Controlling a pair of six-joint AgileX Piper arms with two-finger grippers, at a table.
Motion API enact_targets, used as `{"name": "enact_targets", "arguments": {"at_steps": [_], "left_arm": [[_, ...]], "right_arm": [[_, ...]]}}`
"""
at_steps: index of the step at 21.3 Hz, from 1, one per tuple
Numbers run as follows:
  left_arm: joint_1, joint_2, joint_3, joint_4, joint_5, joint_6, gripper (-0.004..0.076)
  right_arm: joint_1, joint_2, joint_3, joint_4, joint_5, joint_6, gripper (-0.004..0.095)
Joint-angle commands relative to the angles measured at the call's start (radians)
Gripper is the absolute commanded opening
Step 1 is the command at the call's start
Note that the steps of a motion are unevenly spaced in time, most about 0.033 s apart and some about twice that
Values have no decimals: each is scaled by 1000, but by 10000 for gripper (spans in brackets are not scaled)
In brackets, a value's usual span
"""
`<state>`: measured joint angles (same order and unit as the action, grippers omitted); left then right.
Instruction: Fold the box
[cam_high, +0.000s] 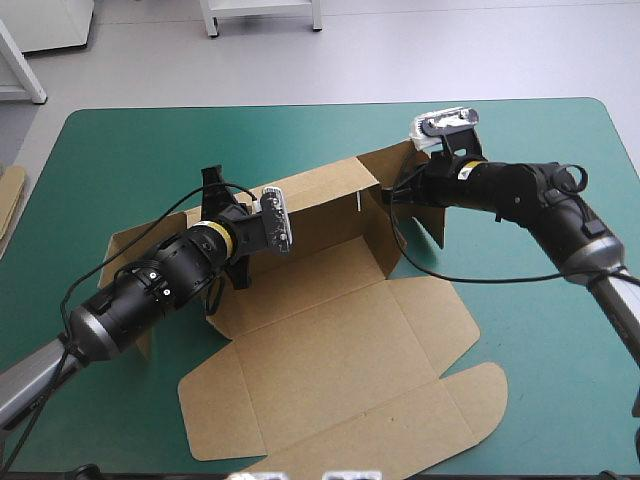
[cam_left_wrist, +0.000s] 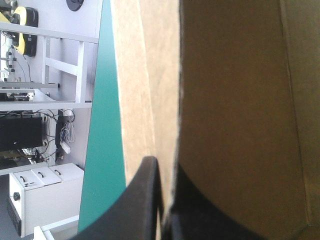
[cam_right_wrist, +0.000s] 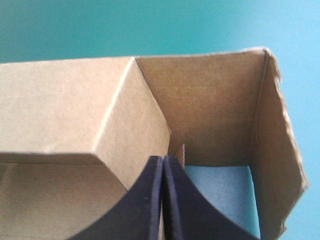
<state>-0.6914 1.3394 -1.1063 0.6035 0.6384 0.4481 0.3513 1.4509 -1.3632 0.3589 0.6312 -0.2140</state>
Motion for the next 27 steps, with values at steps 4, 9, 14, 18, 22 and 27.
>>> {"name": "enact_targets", "arguments": {"at_steps": [4, 9, 14, 18, 22, 27], "left_arm": [[-48, -12, 41, -84, -27, -19, -9], [-55, -12, 66, -83, -40, -24, -9], [-55, -12, 66, -78, -42, -24, -9], [-55, -12, 66, -59, -45, -24, -9], [-53, -12, 66, 27, -54, -97, -9], [-53, -12, 66, 54, -63, -130, -9]], "right_arm": [[-62, 93, -316, 12, 142, 17, 0], [-111, 214, -560, 30, 271, 19, 0], [-114, 448, -868, 67, 378, 52, 0], [-115, 612, -1026, 63, 423, 79, 0], [-115, 672, -1059, 63, 496, 92, 0], [-130, 665, -1061, 66, 615, 95, 0]]}}
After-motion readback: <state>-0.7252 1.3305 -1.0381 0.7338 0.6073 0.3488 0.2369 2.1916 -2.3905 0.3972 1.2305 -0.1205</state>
